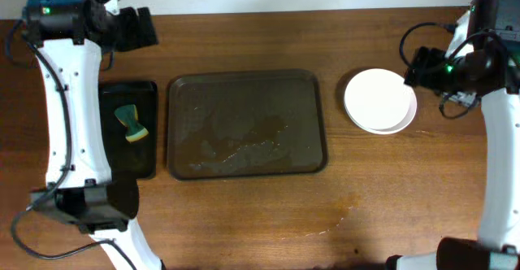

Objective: Clean dirty plates on tray and stack at the side

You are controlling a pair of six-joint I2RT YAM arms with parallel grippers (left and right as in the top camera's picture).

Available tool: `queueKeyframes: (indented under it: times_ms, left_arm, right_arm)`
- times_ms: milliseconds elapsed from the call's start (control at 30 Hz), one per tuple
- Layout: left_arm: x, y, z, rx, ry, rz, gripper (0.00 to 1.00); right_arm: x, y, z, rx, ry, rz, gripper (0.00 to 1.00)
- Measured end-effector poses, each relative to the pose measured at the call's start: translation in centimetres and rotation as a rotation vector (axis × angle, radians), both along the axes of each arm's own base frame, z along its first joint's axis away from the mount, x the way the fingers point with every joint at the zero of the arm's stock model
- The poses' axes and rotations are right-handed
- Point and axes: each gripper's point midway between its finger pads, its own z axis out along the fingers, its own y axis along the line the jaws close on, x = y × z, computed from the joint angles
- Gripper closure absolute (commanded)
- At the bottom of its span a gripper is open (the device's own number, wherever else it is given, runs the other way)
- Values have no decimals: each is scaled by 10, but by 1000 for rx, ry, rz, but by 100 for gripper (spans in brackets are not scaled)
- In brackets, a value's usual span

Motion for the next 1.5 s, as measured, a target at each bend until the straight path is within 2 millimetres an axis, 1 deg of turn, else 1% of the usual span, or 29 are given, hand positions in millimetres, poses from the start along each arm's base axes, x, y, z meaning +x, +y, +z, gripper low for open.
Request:
queueKeyframes:
  times_ms: [33,67,100,133,200,233,267,300,367,400,467,533,600,667,700,767,800,833,867,933,1000,1067,1133,1233,1333,1367,1400,1433,1500]
  left_arm:
    - [4,-8,4,-8,-24,-19,1]
    - [6,-12,1,-13,-19,-28,1]
    - [7,-14,-3,-15,-10,-33,1]
    - [8,-15,-6,-18,-4,-36,1]
    - [8,-16,-6,-20,-2,-38,1]
    - [8,-16,-6,-20,-2,-38,1]
    - [8,-16,-6,-20,-2,-38,1]
    - [8,-16,-6,-20,-3,-38,1]
    - [8,-16,-6,-21,-3,-38,1]
    - [8,-16,-6,-21,-2,-38,1]
    - [8,-16,-6,-21,-2,-38,1]
    - [8,-16,-6,-21,-3,-39,1]
    - [8,-16,-6,-23,-3,-39,1]
    - [8,-16,-6,-23,-3,-40,1]
    - [8,-16,-6,-24,-3,-40,1]
    - [8,-16,-6,-24,-1,-40,1]
    - [8,-16,-6,-23,-3,-40,1]
    - [8,-16,-6,-23,-2,-40,1]
    - [8,-17,-6,-24,0,-40,1]
    - [8,-16,-7,-24,-1,-40,1]
    - [8,-16,-6,-23,-2,-40,1]
    - [8,-16,-7,-23,0,-40,1]
    - [8,-16,-7,-23,0,-40,1]
    - [8,-16,-7,-23,0,-40,1]
    - [8,-16,-7,-23,0,-40,1]
    - [8,-16,-7,-24,1,-40,1]
    - [8,-16,-7,-23,1,-40,1]
    - [8,-17,-7,-24,1,-40,1]
    - [8,-16,-7,-23,1,-40,1]
  right_arm:
    - [-6,9,11,-2,-24,22,2]
    - [-11,16,21,-5,-52,43,2]
    - [-23,28,39,-13,-107,80,2]
    - [-41,41,64,-14,-187,114,2]
    - [-68,51,97,-18,-301,147,2]
    - [-79,52,109,-21,-347,149,2]
    - [-89,49,116,-36,-370,139,2]
    - [-100,45,114,-54,-355,125,2]
    - [-140,34,89,-95,-190,97,2]
    - [-150,30,84,-113,-152,86,2]
    - [-142,22,97,-172,-234,73,2]
    - [-127,21,118,-237,-380,123,2]
    - [-118,21,132,-285,-523,151,2]
    - [-110,21,136,-309,-666,152,2]
    - [-111,21,112,-306,-683,161,2]
    - [-99,25,100,-308,-823,170,2]
    - [-98,28,79,-304,-846,183,2]
    - [-101,31,44,-291,-835,202,2]
    - [-98,32,41,-295,-889,205,2]
    - [-100,38,14,-292,-976,220,2]
    - [-105,42,-29,-282,-1001,239,2]
    - [-110,44,-61,-281,-1030,244,2]
    - [-113,44,-81,-283,-1046,243,2]
    - [-112,44,-88,-292,-1091,240,2]
    - [-109,45,-88,-301,-1164,238,2]
    - [-108,45,-94,-298,-1145,241,2]
    - [-108,46,-119,-279,-1056,253,2]
    - [-108,46,-124,-272,-1034,256,1]
    - [-108,46,-124,-259,-1035,249,2]
